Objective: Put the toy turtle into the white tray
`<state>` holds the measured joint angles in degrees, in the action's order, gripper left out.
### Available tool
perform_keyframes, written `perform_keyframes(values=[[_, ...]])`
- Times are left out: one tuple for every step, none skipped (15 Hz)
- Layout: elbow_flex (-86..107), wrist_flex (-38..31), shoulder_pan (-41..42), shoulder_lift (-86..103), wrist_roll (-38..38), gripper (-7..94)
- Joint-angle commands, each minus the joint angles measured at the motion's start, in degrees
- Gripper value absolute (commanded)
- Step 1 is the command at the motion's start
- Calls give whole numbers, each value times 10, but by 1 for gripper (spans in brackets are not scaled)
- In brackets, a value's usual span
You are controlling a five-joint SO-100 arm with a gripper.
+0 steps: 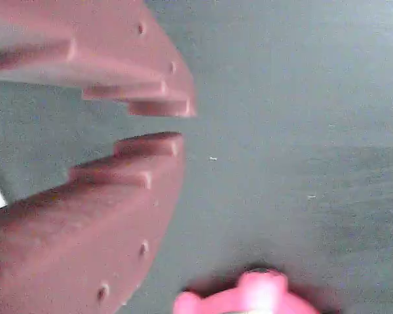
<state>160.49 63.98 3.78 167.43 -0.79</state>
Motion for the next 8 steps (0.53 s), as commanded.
perform_keyframes(values=[[-115, -29, 3, -137, -20, 0], [-156, -33, -3, -195, -30, 0], [-206, -32, -11, -258, -37, 0], [-260, -31, -24, -323, -41, 0], [-317, -30, -39, -386, -52, 0], [-377, -31, -55, -448, -60, 0], [-432, -26, -69, -506, -76, 0], [-485, -18, -81, -559, -93, 0]])
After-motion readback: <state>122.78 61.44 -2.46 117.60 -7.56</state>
